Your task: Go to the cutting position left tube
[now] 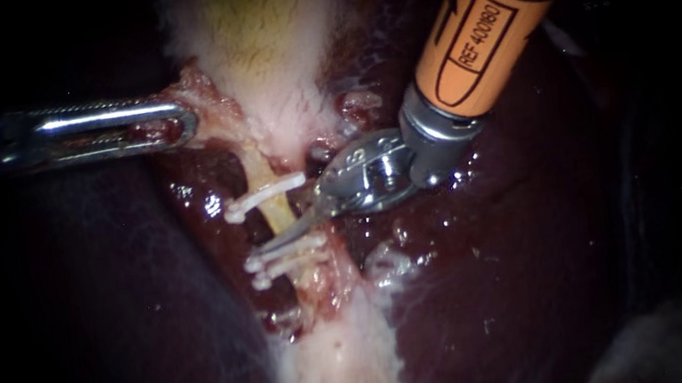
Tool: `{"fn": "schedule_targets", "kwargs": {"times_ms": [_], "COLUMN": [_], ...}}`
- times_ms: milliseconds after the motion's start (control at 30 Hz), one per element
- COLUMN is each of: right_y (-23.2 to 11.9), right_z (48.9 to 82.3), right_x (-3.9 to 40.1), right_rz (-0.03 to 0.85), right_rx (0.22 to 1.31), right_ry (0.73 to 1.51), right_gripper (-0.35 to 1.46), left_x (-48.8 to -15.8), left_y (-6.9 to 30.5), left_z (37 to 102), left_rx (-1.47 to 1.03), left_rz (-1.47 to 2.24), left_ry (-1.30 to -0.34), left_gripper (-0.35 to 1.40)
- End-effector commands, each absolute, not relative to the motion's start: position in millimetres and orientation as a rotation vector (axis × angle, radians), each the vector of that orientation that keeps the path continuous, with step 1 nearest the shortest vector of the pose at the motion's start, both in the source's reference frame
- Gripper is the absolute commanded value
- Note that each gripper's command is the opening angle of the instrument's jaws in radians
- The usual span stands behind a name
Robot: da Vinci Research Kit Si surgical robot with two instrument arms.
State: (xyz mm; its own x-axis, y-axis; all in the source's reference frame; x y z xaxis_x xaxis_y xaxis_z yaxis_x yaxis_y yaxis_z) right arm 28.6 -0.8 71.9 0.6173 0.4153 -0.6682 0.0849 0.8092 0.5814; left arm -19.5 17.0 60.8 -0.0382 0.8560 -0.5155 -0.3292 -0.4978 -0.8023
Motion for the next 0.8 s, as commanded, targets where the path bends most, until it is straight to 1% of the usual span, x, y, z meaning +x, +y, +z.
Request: {"fn": "schedule_targets", "kwargs": {"times_ms": [33,167,267,433,567,800], "right_y": [-1.0,-1.8,-2.4,-3.1,-3.2,-3.0], "right_z": [71.6,70.7,70.0,69.3,69.0,69.2], "right_x": [28.5,28.5,28.8,30.0,31.1,32.1], "right_rz": [0.205,0.195,0.186,0.203,0.228,0.248], "right_rx": [0.625,0.668,0.709,0.748,0.764,0.76], "right_ry": [0.91,0.944,0.978,1.034,1.07,1.094], "right_gripper": [1.4,1.4,1.37,1.35,1.33,1.33], "left_x": [-19.5,-19.3,-19.3,-19.2,-19.3,-19.4], "left_y": [17.1,17.2,17.3,17.4,17.4,17.4], "left_z": [61.0,61.2,61.4,61.6,61.6,61.7], "left_rx": [-1.339,-1.34,-1.34,-1.341,-1.341,-1.341], "left_rz": [1.685,1.686,1.686,1.686,1.686,1.686], "left_ry": [-0.61,-0.611,-0.612,-0.613,-0.613,-0.612], "left_gripper": [-0.35,-0.35,-0.35,-0.35,-0.35,-0.35]}}
